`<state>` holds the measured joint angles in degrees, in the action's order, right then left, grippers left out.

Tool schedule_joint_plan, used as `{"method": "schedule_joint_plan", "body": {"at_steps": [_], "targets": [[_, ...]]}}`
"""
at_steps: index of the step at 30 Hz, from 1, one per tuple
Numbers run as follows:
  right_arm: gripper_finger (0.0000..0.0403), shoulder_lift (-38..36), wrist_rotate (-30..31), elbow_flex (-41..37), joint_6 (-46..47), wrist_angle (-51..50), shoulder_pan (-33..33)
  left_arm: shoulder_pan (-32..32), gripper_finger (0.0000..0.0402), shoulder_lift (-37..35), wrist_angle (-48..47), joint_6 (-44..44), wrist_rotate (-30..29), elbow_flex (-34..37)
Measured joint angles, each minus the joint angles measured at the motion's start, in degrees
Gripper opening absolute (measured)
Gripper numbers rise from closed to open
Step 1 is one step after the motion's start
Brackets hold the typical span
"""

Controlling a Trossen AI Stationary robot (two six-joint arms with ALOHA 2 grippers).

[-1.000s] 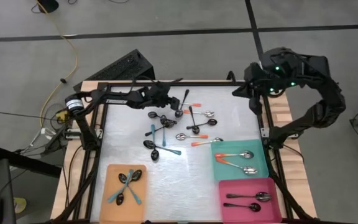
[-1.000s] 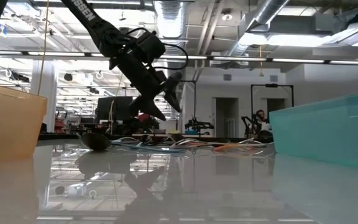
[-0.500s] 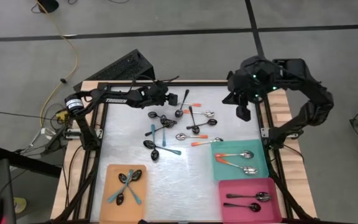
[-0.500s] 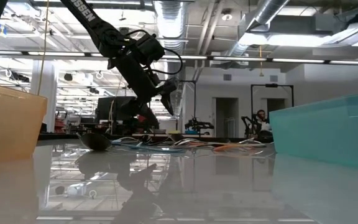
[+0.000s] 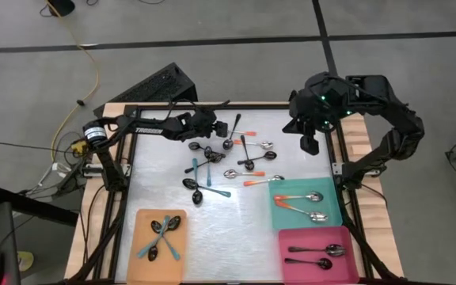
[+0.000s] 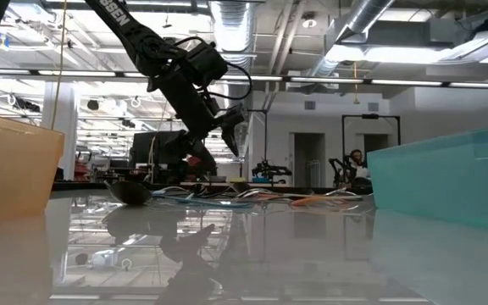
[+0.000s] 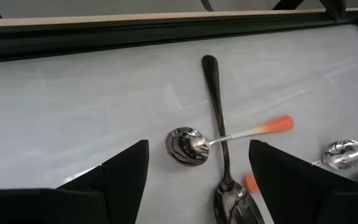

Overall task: Sort silverware by color (type)
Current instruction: Put the orange spoon into the blue bin

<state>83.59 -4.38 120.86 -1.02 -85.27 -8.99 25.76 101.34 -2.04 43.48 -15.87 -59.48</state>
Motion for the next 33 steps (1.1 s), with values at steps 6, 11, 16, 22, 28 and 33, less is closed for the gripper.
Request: {"method": "schedule_joint_plan", "body": {"at_steps": [6, 11, 16, 22, 28, 33], "targets": [[0.0020, 0.00, -0.02, 0.00, -0.09, 0.02, -0.02, -0.06, 0.0261, 0.92, 1.00, 1.44, -1.51, -0.02], [0.0020, 0.00, -0.02, 0.00, -0.07, -0.01, -0.03, -0.70, 0.0261, 4.90, 1.92, 2.72, 1.01, -0.94], [0.0020, 0.00, -0.05, 0.00, -0.07, -0.23, 0.36, -1.14, 0.0261, 8.67, 2.80, 4.09, 3.20, -1.96], [0.0020, -0.02, -0.01, 0.00, -0.03, -0.81, 1.44, -1.09, 0.0261, 12.35, 4.28, 4.63, 3.54, -4.44], [0.0020, -0.02, 0.16, 0.00, 0.11, -2.00, 2.76, -0.16, 0.0225, 13.16, 7.15, 5.90, 5.60, -4.46], [0.0020, -0.02, 0.17, 0.00, -0.33, -2.16, 3.06, 0.18, 0.0143, 13.18, 5.95, 6.38, 3.77, -4.33]]}}
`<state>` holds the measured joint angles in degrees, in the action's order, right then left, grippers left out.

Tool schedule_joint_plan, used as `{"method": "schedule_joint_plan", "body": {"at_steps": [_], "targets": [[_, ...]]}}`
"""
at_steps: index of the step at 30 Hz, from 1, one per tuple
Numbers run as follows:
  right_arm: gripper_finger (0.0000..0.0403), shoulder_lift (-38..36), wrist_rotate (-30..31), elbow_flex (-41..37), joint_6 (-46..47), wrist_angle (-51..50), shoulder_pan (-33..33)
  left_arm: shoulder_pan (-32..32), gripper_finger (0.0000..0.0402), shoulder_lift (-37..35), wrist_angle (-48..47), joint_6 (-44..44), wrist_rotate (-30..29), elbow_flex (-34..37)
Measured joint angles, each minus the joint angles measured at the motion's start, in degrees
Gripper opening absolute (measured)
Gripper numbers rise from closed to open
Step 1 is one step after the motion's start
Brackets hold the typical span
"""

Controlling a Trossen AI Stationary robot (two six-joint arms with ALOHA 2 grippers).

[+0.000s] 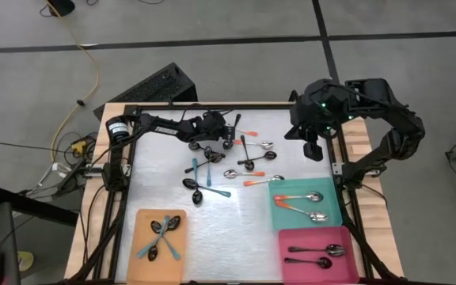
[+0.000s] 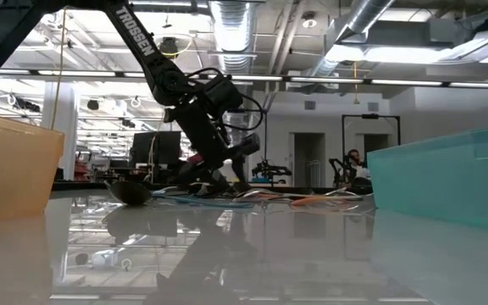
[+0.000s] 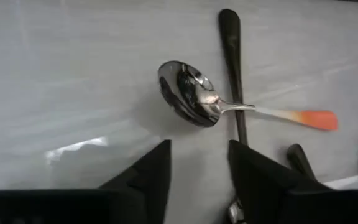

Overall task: Sort silverware by color (type)
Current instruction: Put the orange spoon into the blue bin

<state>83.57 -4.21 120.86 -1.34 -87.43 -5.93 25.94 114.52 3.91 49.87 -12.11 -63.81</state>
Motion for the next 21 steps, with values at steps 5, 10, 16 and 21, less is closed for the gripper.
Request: {"method": "schedule_joint_plan", "body": {"at_steps": [5, 10, 16, 21], "targets": [[0.0020, 0.00, 0.07, 0.00, -0.02, -0.01, -0.04, 0.19, 0.0059, 0.00, 0.30, -1.14, -1.86, 0.00], [0.0020, 0.00, 0.11, 0.00, -0.05, -0.01, -0.04, 0.19, 0.0009, 0.00, 0.60, -3.78, -0.61, 0.00], [0.0020, 0.00, 0.20, 0.00, -0.07, -0.01, -0.07, -0.16, 0.0039, 0.00, 0.57, -0.19, -1.06, 0.00], [0.0020, 0.00, 0.20, 0.00, -0.19, -0.21, -0.07, -0.14, 0.0083, 0.00, 0.64, 1.75, -0.76, 0.02]]}}
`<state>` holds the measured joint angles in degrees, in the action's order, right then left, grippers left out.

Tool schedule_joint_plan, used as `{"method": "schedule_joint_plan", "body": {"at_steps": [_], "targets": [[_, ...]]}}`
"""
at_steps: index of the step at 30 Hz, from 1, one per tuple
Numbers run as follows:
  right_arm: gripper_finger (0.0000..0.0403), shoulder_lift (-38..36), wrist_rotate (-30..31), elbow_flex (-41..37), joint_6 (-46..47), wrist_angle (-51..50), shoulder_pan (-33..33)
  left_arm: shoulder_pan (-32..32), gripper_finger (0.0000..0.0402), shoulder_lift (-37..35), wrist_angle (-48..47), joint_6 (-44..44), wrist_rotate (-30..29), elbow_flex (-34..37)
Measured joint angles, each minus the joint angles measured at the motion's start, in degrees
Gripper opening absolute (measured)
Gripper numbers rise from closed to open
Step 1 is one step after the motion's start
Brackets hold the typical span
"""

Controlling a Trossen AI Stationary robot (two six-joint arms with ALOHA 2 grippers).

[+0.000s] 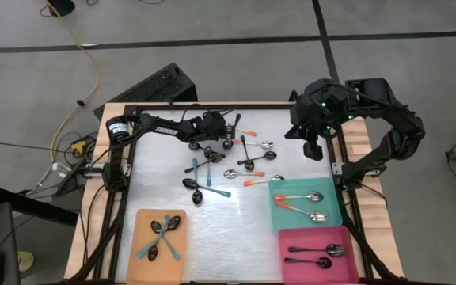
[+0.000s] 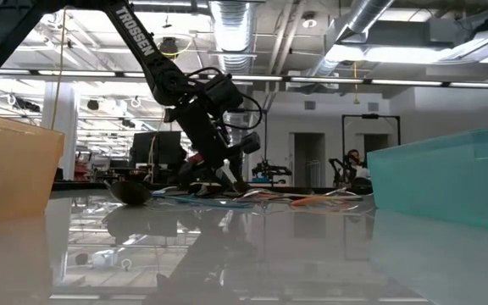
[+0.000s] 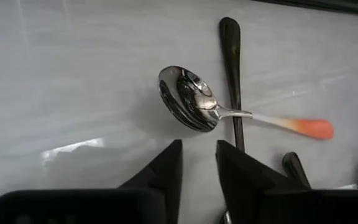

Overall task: Sort silverware by color (type)
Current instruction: Put the orange spoon into the blue bin

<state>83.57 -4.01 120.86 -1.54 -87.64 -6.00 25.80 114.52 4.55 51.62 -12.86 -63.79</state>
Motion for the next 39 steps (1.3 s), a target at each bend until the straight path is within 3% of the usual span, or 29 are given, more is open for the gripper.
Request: {"method": "schedule_joint_plan", "body": {"at_steps": [10, 17, 29, 39], "targets": [[0.0020, 0.00, 0.00, 0.00, -0.37, -0.68, 0.00, 1.89, 0.0186, 0.00, 4.06, 2.47, 0.82, -1.06], [0.0020, 0.00, 0.00, 0.00, -0.66, -0.64, 0.00, 3.28, 0.0207, 0.00, 2.32, 3.13, -0.47, -1.25], [0.0020, 0.13, 0.02, 0.04, -2.14, -0.11, -0.02, 3.78, 0.0177, 1.84, -1.67, 2.55, -2.34, -4.33], [0.0020, 0.15, 0.16, 0.04, -2.03, 0.34, -0.02, 4.40, 0.0075, 1.84, -3.55, 2.30, -2.89, -4.42]]}}
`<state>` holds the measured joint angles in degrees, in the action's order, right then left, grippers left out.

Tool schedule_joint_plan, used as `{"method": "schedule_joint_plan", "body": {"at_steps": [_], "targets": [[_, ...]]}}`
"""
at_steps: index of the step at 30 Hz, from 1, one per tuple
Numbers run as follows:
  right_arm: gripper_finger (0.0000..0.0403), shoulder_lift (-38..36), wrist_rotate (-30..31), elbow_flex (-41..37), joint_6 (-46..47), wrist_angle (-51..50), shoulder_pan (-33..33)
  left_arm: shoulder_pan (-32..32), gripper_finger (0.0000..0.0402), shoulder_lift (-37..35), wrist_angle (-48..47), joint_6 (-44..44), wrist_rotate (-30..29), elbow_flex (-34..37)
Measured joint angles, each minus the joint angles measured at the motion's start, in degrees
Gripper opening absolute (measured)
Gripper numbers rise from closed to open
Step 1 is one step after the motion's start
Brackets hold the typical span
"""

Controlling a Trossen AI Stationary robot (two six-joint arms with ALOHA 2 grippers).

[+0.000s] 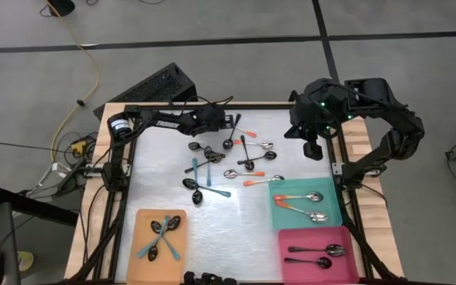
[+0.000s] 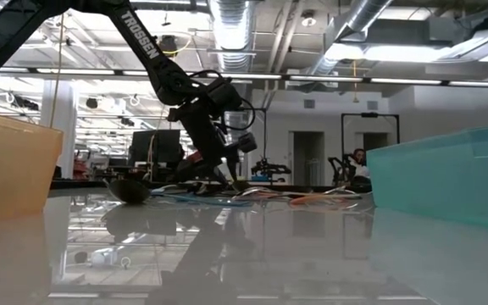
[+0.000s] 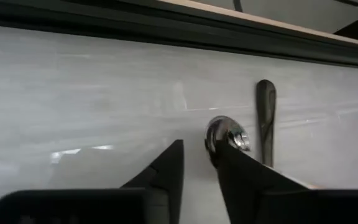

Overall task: Sort silverware by color (type)
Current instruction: Put the orange spoon into the blue bin

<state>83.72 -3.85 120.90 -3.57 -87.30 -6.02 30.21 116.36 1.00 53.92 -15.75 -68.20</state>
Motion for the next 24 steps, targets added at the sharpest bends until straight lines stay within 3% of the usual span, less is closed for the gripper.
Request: {"method": "schedule_joint_plan", "body": {"at_steps": [7, 15, 24], "targets": [[0.0020, 0.00, 0.04, 0.00, 0.11, 0.36, 0.00, 0.12, 0.0008, 0.00, 1.05, -6.49, 0.95, 0.00], [0.0020, 0.00, 0.04, 0.00, 0.54, 0.36, 0.00, -0.24, 0.0001, -0.02, 0.01, -9.84, 6.52, -0.07], [0.0020, 0.00, 1.41, 0.00, -0.65, 0.87, -0.13, -1.32, 0.0000, -0.56, -1.81, -10.06, 6.11, -0.07]]}}
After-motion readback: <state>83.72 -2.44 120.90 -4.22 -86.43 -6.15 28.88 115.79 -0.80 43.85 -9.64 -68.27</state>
